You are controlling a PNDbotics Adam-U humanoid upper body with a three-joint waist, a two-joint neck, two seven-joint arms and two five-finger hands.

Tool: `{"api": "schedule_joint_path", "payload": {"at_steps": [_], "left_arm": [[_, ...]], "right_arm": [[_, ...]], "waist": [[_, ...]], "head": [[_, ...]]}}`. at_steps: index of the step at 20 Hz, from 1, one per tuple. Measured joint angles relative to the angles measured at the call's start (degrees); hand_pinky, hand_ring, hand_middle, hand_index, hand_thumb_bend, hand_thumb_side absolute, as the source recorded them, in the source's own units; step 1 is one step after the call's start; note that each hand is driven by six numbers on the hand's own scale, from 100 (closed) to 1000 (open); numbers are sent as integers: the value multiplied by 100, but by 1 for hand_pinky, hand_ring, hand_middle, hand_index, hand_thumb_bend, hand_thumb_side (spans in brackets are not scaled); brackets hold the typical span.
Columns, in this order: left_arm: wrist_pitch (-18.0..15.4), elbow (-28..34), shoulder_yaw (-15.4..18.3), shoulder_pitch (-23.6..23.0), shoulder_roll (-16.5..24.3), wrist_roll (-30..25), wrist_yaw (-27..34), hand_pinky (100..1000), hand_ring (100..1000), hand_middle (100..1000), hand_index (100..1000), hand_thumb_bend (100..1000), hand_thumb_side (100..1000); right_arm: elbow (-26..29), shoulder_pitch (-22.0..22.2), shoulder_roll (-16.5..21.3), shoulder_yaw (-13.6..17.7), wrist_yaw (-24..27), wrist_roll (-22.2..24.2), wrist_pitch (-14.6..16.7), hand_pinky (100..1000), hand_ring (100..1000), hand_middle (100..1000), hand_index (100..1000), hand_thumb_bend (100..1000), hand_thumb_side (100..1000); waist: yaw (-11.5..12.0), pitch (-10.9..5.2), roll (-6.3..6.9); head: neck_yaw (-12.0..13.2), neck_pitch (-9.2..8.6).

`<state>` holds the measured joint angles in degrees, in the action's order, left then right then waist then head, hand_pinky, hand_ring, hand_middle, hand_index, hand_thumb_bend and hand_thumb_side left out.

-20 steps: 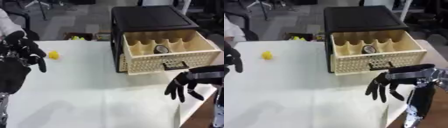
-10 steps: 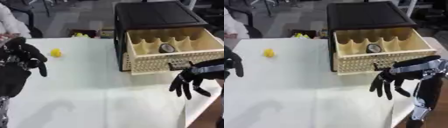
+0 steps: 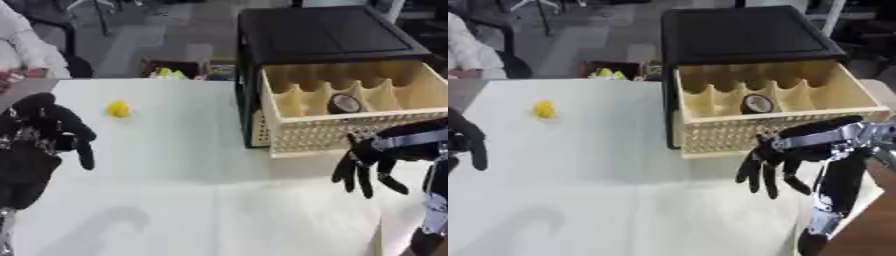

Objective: Pick up objects from table and place into drawer.

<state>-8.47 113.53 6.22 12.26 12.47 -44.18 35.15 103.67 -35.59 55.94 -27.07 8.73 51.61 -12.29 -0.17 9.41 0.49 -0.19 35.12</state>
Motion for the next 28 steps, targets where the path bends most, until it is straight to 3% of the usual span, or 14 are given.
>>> {"api": "schedule_joint_path", "payload": {"at_steps": [8,9,12,17,18,28], "left_arm": [[23,0,0,29,-5,-26,-63,481,700,693,898,103,1000],[25,0,0,30,-6,-28,-72,481,700,693,898,103,1000],[34,0,0,33,-41,-36,-90,481,700,693,898,103,1000],[42,0,0,37,-52,-45,-100,482,700,693,898,103,1000],[45,0,0,37,-52,-48,-104,482,700,693,898,103,1000],[65,0,0,37,-102,-89,-196,483,670,692,899,104,1000]], "right_arm": [[-173,7,-38,-187,-160,15,31,365,622,702,860,808,211],[-192,27,-38,-204,-177,15,34,368,623,702,860,758,126],[-318,105,-38,-229,-269,7,46,371,623,703,862,661,100],[-421,243,-38,-215,-364,10,94,370,623,704,862,589,100],[-424,264,-38,-189,-374,8,101,368,622,703,862,557,138],[-455,298,-38,64,-464,28,181,363,622,728,861,608,162]], "waist": [[32,20,-22],[33,21,-21],[42,53,-10],[25,57,1],[18,59,2],[4,80,4]], "head": [[-50,-49],[-53,-50],[-75,-75],[-100,-103],[-102,-104],[-123,-151]]}}
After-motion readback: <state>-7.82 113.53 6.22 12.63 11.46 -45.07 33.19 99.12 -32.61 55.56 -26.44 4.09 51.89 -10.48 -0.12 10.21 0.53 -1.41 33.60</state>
